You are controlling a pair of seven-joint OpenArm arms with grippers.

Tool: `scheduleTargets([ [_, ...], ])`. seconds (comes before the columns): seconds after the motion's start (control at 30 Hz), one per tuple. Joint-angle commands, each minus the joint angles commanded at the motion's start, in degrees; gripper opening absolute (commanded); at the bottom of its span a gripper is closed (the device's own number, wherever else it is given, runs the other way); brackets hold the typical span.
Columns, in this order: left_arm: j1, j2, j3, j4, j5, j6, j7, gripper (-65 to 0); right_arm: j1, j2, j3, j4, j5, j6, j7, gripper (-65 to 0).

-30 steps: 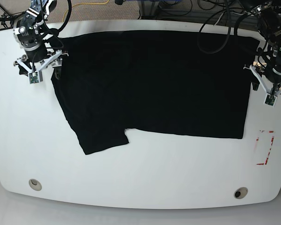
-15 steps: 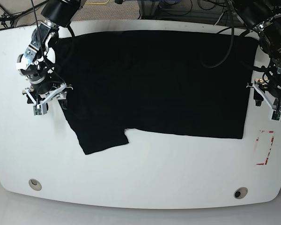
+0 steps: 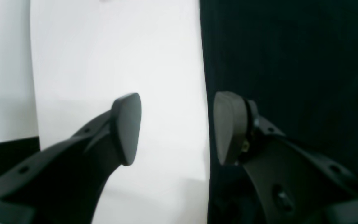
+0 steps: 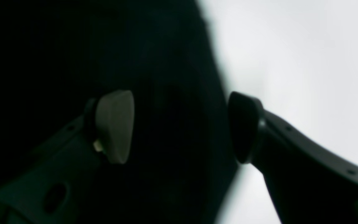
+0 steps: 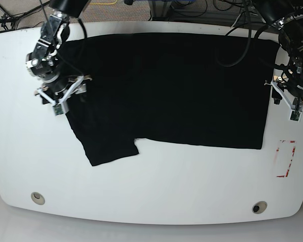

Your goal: Fold the T-shirt properly

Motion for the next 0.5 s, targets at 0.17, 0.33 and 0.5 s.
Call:
scheduleTargets([
  [0.17, 0.0, -0.18, 1.41, -1.32, 0.0, 0.0, 0.0, -30.4, -3.16, -0.88, -3.87, 0.0, 0.09, 0.0, 0.62, -20.5],
  [0.33, 0.0, -0.26, 1.49, -2.29, 0.0, 0.0, 0.0, -30.4, -5.36, -0.97, -7.74, 0.0, -0.26, 0.0, 4.48, -20.5],
  [0.5, 0.0, -0.35, 1.49, -2.29, 0.0, 0.0, 0.0, -30.4, -5.1, -0.88, -8.44, -1.05, -0.35, 0.0, 5.71, -20.5],
])
